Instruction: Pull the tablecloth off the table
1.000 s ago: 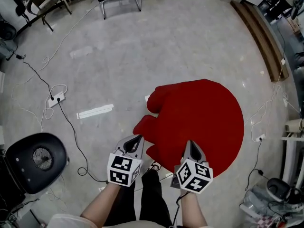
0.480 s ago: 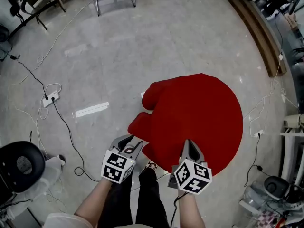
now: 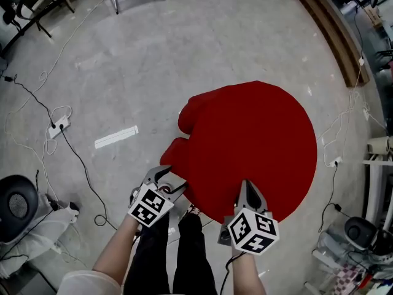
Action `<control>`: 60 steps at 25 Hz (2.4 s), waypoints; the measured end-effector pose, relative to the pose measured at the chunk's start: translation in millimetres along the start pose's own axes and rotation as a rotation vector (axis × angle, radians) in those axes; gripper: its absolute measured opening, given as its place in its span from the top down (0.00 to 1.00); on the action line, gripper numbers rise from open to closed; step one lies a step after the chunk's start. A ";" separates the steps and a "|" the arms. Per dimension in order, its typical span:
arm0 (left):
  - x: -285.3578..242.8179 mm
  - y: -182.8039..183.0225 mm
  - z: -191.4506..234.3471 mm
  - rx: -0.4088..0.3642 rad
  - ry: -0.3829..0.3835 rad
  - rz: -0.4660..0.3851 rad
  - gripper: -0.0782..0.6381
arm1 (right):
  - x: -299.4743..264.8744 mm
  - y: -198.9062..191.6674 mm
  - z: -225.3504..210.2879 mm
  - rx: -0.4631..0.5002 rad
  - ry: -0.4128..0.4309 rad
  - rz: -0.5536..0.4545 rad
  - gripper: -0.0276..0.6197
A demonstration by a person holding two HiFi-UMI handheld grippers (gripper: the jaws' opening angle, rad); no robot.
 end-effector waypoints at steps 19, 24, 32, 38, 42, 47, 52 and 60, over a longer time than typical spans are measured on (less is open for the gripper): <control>-7.2 19.5 -10.7 -0.056 -0.118 0.016 0.87 | 14.5 6.6 -18.3 -0.063 -0.046 -0.017 0.92; 15.5 20.6 -5.5 0.028 -0.109 0.002 0.87 | 23.2 6.9 -17.6 -0.066 -0.049 -0.022 0.92; 48.0 58.3 -17.9 0.050 -0.137 -0.067 0.87 | 40.1 11.3 -18.2 -0.086 -0.056 -0.003 0.92; 57.9 84.1 -28.5 0.051 -0.190 -0.059 0.87 | 48.3 18.2 -19.5 -0.072 -0.038 0.001 0.92; 61.3 101.5 -38.2 0.020 -0.206 -0.054 0.87 | 53.9 26.8 -23.2 -0.058 -0.038 -0.014 0.92; 63.1 123.7 -47.2 0.044 -0.224 -0.063 0.87 | 58.8 34.2 -24.0 -0.090 -0.028 -0.028 0.91; 68.0 140.5 -55.0 0.056 -0.236 -0.083 0.87 | 62.6 34.6 -26.4 -0.111 -0.024 -0.027 0.91; 75.8 163.0 -66.5 0.049 -0.238 -0.116 0.87 | 62.5 28.5 -30.2 -0.110 0.008 0.003 0.78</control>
Point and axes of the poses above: the fingertips, and each gripper's own axes: x backward along the fingers, z to its left, y out of its top, the point moved 3 cm from there along x, backward along the fingers, and after that the axes turned 5 degrees about -z, right-handed, at the moved point
